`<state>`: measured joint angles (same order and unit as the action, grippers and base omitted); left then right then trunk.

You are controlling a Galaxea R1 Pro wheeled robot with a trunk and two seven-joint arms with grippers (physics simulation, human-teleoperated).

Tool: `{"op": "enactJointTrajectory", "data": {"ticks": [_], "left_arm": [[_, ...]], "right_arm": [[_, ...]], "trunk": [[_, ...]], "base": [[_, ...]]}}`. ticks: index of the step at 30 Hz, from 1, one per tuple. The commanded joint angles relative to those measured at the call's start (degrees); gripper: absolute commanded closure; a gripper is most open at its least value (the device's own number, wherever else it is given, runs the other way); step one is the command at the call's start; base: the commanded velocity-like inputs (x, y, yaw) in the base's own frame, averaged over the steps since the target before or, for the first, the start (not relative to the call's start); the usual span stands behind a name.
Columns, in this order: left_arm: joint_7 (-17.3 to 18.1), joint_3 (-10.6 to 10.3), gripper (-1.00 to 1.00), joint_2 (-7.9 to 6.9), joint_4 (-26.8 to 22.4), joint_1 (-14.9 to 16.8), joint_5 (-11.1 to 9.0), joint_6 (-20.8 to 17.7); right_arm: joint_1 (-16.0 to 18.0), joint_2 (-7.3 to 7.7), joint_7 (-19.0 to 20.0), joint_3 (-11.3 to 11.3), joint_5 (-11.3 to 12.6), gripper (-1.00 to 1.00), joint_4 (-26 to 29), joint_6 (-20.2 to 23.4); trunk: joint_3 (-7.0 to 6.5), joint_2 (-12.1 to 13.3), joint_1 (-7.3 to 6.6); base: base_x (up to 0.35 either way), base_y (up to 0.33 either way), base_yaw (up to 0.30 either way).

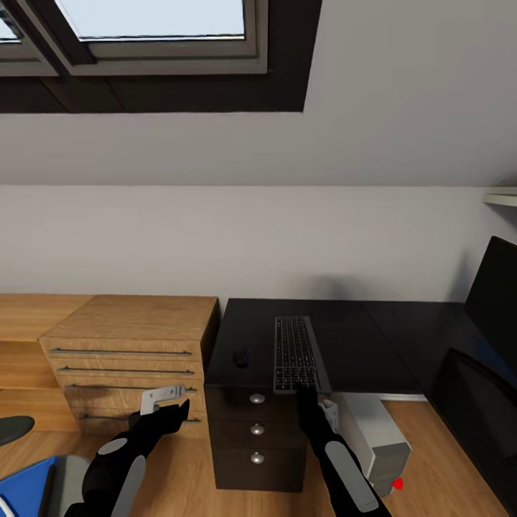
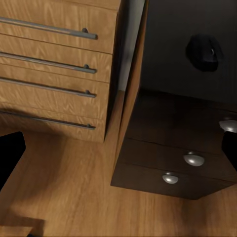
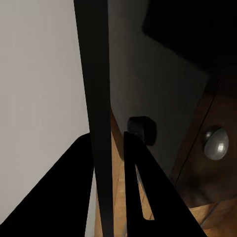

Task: In the bedroom, organize the workspace by keeping the computer under the desk, ensuring the monitor is on the desk, placing the keyboard on the desk next to the monitor, placing the mouse on the desk next to the keyboard, moving the folder from the swivel chair onto the desk next to the mouse, stacking the notebook on top of the folder with the pen on top of the notebook, and positioning the swivel chair next to the desk.

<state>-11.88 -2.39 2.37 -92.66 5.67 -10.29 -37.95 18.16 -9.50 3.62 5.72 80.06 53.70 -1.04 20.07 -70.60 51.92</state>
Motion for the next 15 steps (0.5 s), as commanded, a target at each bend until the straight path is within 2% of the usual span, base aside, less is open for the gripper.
{"op": "enactJointTrajectory", "data": {"ticks": [1,15], "left_arm": [[-0.51,-0.01,-1.0,0.0,-0.07,0.04,-0.61,-0.22],[-0.58,0.1,-1.0,0.0,-0.07,0.04,-0.61,-0.42]], "right_arm": [[0.04,0.01,0.15,0.08,0.67,1.0,0.0,-0.11],[0.04,0.01,0.15,0.15,0.65,1.0,0.0,-0.17]], "trunk": [[0.25,-0.46,0.23],[2.77,-6.07,3.3]], "base": [[0.0,0.0,0.0],[0.0,0.0,0.0]]}}
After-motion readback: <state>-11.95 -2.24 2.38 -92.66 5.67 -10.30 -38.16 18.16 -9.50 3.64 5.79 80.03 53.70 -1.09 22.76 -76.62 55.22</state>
